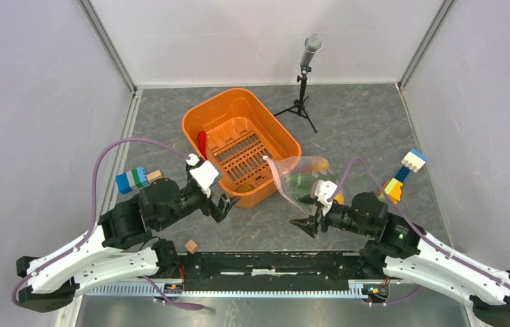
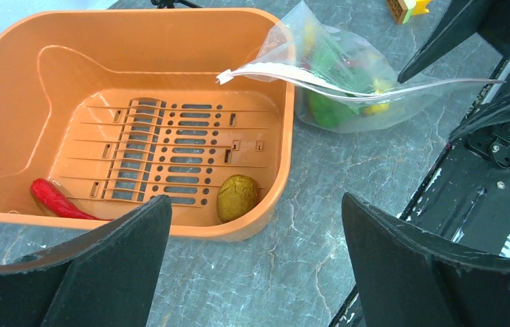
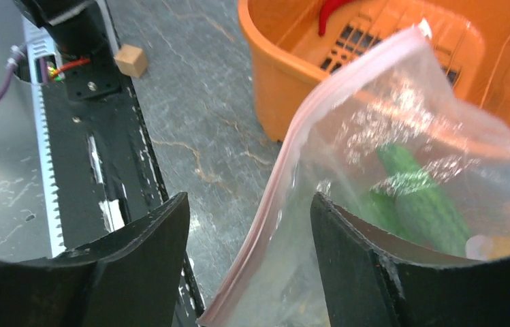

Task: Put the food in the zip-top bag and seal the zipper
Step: Place the zipper food storage bag at the center of the board, then reset both arms

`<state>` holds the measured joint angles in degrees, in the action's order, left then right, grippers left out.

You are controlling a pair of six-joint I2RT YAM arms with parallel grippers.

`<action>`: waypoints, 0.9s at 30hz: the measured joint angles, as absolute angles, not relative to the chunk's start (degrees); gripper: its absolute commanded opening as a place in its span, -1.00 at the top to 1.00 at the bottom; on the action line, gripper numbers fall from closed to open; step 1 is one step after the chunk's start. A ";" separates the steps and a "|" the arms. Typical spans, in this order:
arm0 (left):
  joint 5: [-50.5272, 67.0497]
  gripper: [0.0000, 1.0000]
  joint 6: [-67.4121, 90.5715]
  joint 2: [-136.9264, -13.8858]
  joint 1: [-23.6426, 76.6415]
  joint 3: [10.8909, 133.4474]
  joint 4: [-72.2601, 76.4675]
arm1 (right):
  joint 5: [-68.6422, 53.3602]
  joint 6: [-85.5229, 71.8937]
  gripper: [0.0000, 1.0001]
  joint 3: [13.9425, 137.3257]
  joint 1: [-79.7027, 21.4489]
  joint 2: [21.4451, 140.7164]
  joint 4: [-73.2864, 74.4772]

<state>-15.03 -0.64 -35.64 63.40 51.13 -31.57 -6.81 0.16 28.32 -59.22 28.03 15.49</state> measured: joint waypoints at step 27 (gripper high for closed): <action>-23.92 -1.00 2.59 -38.54 53.87 51.92 -31.64 | 45.45 1.04 -0.96 38.46 -59.05 33.47 10.55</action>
<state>-23.92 2.59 -38.54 53.87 51.92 -31.64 45.45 1.04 38.46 -59.05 33.47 10.55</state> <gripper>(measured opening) 0.994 0.979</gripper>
